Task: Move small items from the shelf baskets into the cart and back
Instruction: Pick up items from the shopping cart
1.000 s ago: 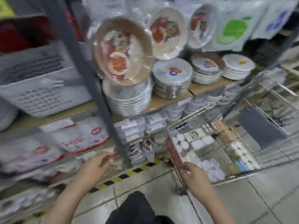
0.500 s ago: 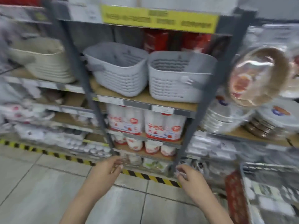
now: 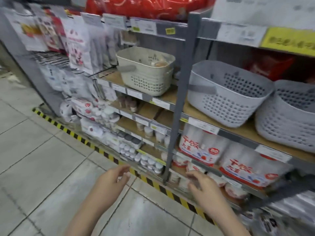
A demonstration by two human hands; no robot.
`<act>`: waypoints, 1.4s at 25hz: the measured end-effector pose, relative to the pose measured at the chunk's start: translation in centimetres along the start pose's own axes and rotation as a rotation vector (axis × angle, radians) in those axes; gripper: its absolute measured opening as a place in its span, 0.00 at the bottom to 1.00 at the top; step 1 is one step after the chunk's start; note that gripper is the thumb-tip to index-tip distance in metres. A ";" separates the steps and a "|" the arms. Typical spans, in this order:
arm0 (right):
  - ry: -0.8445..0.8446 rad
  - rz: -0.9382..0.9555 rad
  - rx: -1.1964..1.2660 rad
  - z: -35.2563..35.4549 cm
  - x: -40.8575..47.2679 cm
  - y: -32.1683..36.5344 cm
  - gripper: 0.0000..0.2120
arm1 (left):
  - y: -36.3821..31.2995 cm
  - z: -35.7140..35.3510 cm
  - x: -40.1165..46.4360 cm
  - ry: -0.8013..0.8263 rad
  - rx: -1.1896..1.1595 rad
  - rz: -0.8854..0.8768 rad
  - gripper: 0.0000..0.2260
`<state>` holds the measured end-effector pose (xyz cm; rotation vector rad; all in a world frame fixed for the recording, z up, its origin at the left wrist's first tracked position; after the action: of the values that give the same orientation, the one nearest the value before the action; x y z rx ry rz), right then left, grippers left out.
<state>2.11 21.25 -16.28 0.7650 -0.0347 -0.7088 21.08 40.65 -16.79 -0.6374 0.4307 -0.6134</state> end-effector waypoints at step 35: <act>-0.628 0.006 -0.058 14.1 41.1 22.1 0.17 | -20.1 16.5 48.4 0.251 0.204 -0.898 0.10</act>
<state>42.61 -1.06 -0.66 0.4629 -0.5831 -0.9180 58.06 3.47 -0.38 -0.5409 0.2918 -1.5829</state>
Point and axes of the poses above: each hand's wrist, its own x-axis towards the middle knuckle, its own z-axis out of the back of the hand, y = z × x, the point moved 7 cm from there along x, towards the middle knuckle, and after that the axes turned 1 degree about -z, right-handed, at the moved point
